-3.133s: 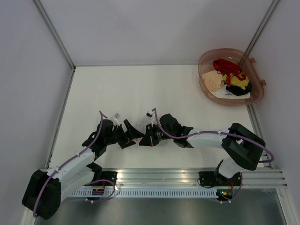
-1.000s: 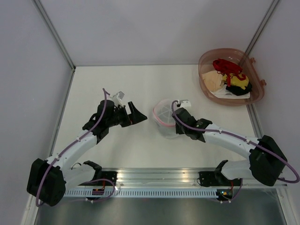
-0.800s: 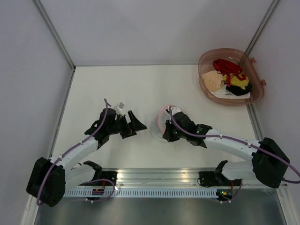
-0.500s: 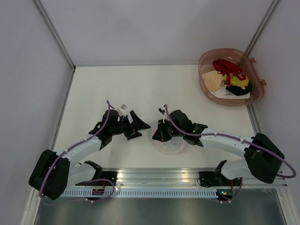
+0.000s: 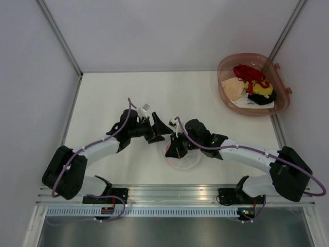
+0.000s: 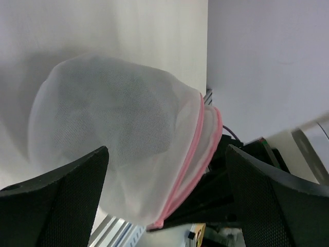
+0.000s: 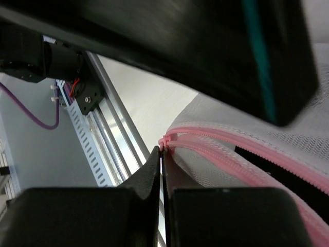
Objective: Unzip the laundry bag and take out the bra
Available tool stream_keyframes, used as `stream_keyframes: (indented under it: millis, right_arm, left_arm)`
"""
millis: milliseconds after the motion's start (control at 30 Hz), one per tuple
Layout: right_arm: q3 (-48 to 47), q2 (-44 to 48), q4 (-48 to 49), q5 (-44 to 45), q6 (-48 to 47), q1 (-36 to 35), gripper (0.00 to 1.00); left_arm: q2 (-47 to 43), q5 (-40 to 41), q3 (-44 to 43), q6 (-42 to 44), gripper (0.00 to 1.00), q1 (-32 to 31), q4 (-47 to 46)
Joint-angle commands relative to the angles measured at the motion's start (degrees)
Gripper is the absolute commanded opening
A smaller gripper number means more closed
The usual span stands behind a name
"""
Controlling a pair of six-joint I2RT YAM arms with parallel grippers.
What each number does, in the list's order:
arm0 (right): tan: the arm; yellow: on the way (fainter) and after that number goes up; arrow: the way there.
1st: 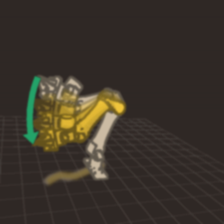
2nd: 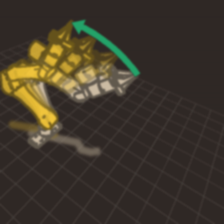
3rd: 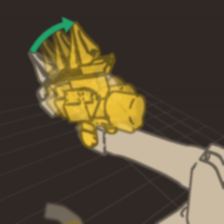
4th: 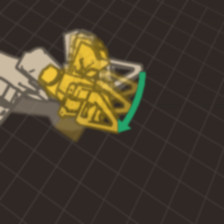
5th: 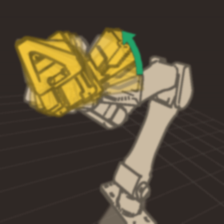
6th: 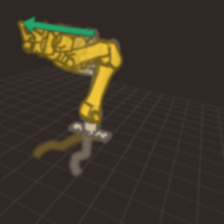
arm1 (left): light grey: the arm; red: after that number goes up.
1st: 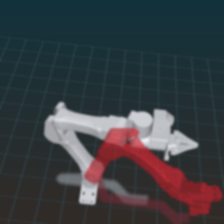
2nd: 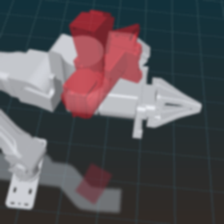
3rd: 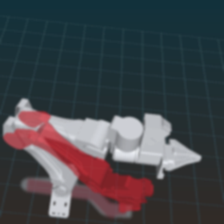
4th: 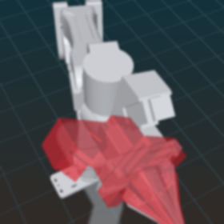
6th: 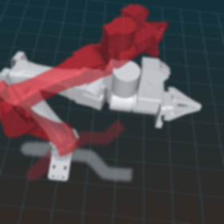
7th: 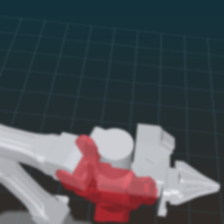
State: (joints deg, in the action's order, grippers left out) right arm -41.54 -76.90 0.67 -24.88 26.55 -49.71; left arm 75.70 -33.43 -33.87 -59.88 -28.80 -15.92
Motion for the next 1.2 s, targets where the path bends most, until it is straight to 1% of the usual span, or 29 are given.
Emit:
stream_keyframes:
  millis: [0,33,67,100,233,333,400,433,467,500,567,600,633,667,700,767,800,833,1000,1100,1133,1167]
  right_arm:
    - [-3.9,2.37,-3.64,-5.17,-7.46,-0.12,0.0]
    - [-4.25,2.37,-4.52,-6.39,-8.52,-0.12,0.0]
    - [-4.95,2.55,-6.54,-7.01,-10.27,-0.12,0.0]
    - [-5.3,2.55,-7.51,-7.46,-11.16,-0.12,0.0]
    - [-7.32,2.55,-12.78,-4.74,-12.74,-0.12,0.0]
    - [-8.38,2.2,-15.6,-3.34,-13.54,-0.12,0.01]
    - [-8.99,2.46,-16.74,-1.4,-13.89,-0.12,0.01]
    - [-9.61,2.46,-17.88,-0.79,-13.98,-0.21,0.0]
    - [-9.79,2.63,-18.07,-0.17,-13.98,-0.12,0.0]
    - [-9.96,2.72,-18.24,0.18,-14.06,-0.12,0.01]
    - [-10.32,2.81,-18.6,0.8,-13.89,-0.12,0.0]
    - [-10.4,2.9,-18.68,2.19,-13.71,-0.12,0.0]
    - [-10.58,2.73,-18.95,2.99,-13.37,-0.03,0.01]
    - [-10.67,2.64,-19.3,3.7,-13.27,-0.12,0.0]
    - [-10.93,2.55,-19.56,4.49,-13.19,-0.12,0.0]
    - [-11.11,2.46,-19.82,5.11,-12.92,-0.12,0.01]
    - [-11.19,2.46,-20.0,5.46,-12.92,-0.12,0.01]
    - [-11.2,2.55,-20.09,5.72,-12.66,-0.03,0.01]
    - [-10.67,3.6,-20.09,6.6,-12.13,-0.03,0.01]
    - [-10.41,4.04,-20.26,6.86,-11.78,-0.12,0.0]
    - [-10.14,4.3,-20.27,7.21,-11.61,-0.03,0.0]
    - [-9.88,4.39,-20.27,7.22,-11.34,-0.12,0.0]
  left_arm:
    - [5.5,-10.76,-7.16,9.12,0.97,-1.35,-2.46]
    - [6.81,-12.26,-9.0,11.51,0.96,-2.13,2.08]
    - [7.7,-13.84,-12.68,13.89,0.96,-3.53,4.73]
    - [8.58,-13.85,-13.85,16.96,0.96,-4.07,6.76]
    - [7.71,-15.08,-15.09,19.79,0.96,-5.22,7.22]
    - [8.05,-21.12,-16.23,22.52,0.96,-5.31,7.83]
    - [8.76,-23.08,-17.63,25.31,0.96,-5.57,11.07]
    - [9.63,-22.91,-18.16,26.55,0.95,-5.83,13.09]
    - [9.99,-22.47,-19.3,28.83,0.95,-5.92,17.55]
    - [10.34,-21.95,-19.57,29.46,0.94,-6.09,18.64]
    - [11.13,-21.24,-19.57,30.08,0.87,-6.18,19.79]
    - [11.31,-21.32,-19.48,30.26,0.82,-6.27,20.14]
    - [11.75,-21.59,-19.4,30.34,0.68,-6.27,20.23]
    - [11.92,-21.76,-19.39,30.35,0.6,-6.27,20.32]
    - [12.01,-21.68,-19.39,30.43,0.44,-6.27,20.67]
    - [12.71,-21.5,-19.48,30.52,0.28,-6.27,20.84]
    - [12.89,-20.98,-19.57,30.52,0.11,-6.27,21.45]
    - [13.07,-20.71,-19.74,30.52,0.02,-6.27,21.46]
    - [12.81,-17.9,-20.36,30.96,0.02,-6.27,22.95]
    - [11.58,-12.2,-20.54,30.61,0.02,-5.84,24.36]
    - [11.05,-7.57,-20.19,30.17,0.02,-5.31,24.88]
    - [10.52,-5.0,-19.92,28.95,0.02,-4.78,25.15]
